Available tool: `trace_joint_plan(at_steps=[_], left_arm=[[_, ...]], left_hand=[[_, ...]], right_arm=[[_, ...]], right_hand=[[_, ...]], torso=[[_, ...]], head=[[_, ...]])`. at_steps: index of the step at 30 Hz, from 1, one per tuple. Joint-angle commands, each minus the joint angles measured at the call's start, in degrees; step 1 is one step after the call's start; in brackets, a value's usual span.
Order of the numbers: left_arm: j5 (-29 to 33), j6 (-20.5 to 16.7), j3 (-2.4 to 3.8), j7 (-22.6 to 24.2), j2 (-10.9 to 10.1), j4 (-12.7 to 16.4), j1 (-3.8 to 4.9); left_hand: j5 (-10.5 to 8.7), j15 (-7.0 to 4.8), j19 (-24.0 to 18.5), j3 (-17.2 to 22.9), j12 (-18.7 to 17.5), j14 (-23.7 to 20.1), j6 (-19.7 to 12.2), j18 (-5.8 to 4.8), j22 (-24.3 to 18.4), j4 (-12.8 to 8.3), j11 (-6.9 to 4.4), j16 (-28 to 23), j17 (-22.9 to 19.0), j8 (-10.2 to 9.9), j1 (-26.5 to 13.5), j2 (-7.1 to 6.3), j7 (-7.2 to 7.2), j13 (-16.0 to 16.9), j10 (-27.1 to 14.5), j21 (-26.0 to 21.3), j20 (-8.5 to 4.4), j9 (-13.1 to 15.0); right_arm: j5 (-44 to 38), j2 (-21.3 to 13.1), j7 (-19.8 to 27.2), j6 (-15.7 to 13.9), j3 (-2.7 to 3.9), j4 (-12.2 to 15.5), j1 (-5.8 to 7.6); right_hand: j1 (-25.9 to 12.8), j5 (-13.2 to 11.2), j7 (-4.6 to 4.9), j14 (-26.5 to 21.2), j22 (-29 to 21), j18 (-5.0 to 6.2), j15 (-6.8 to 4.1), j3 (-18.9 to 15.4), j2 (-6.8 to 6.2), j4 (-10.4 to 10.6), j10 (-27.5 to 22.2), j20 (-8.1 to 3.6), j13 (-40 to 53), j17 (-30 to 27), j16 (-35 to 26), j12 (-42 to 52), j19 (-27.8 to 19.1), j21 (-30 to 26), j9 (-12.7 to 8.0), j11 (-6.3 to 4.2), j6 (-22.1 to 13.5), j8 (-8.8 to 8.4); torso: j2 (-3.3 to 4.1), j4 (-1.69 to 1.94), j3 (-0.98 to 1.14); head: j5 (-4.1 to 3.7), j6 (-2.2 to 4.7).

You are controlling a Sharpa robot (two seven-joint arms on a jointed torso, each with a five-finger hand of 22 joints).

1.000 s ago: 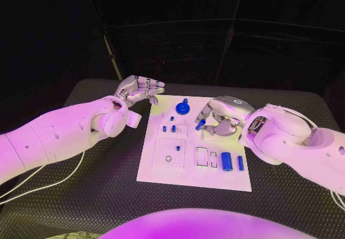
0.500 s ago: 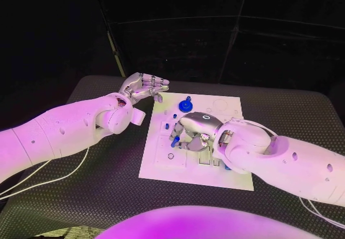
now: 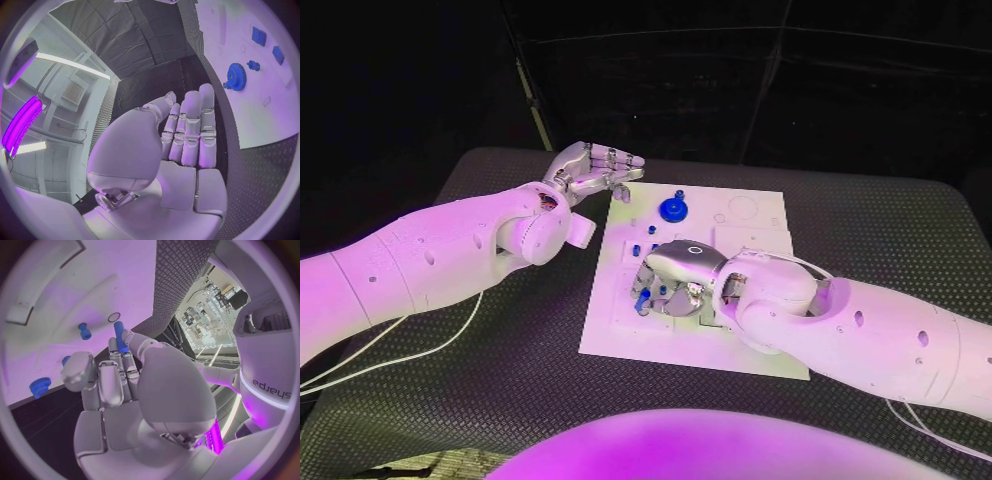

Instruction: Assemble the parts on the task board

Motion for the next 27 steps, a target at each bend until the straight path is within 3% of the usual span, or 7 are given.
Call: trace_joint_plan(at_steps=[1, 19, 27], left_arm=[[0.23, 0.68, 0.07, 0.30, 0.11, 0.00, 0.09], [0.23, 0.78, 0.07, 0.20, 0.04, -0.07, 0.09], [0.23, 0.78, 0.07, 0.19, -0.02, -0.03, 0.10]], left_hand=[[0.26, 0.03, -0.24, 0.20, 0.25, -0.36, -0.03, 0.74, -0.09, 0.01, 0.01, -0.20, -0.08, 0.16, -0.14, 0.29, 0.14, -0.03, -0.36, -0.29, 0.24, -0.04], [0.26, 0.04, -0.22, 0.20, 0.34, -0.38, -0.11, 0.75, -0.15, -0.02, 0.04, -0.20, -0.11, 0.16, -0.16, 0.30, 0.20, -0.02, -0.38, -0.34, 0.24, -0.05], [0.25, 0.04, -0.22, 0.19, 0.36, -0.38, -0.12, 0.75, -0.16, -0.01, 0.05, -0.20, -0.12, 0.16, -0.18, 0.31, 0.21, -0.02, -0.39, -0.35, 0.24, -0.05]], right_arm=[[-1.48, 0.15, 0.62, 1.37, -0.05, -0.12, 0.04], [-3.39, 0.29, -2.19, 5.93, -0.18, -0.83, 0.03], [-3.86, 0.46, -2.39, 5.69, -1.32, -0.91, 0.02]], right_hand=[[-0.13, 0.36, 0.08, 1.65, -0.02, -0.29, -0.25, 0.44, -0.13, -0.02, 0.72, 0.11, 0.08, -0.05, 0.19, 0.19, 0.28, 0.33, 0.00, -0.38, 0.20, -0.25], [-0.40, 0.45, 0.09, 1.66, 0.07, -0.30, -0.22, 0.59, -0.10, -0.15, 0.80, 0.14, 0.10, 0.07, 0.26, 0.13, 0.25, 0.39, 0.03, -0.37, 0.29, -0.18], [-0.40, 0.45, 0.09, 1.66, 0.07, -0.30, -0.22, 0.59, -0.10, -0.15, 0.80, 0.14, 0.10, 0.07, 0.26, 0.13, 0.25, 0.39, 0.03, -0.37, 0.29, -0.18]], torso=[[-0.04, 0.06, 0.01], [-0.04, 0.07, -0.04], [-0.04, -0.03, -0.07]], head=[[0.06, -0.20], [0.17, -0.58], [0.22, -0.67]])
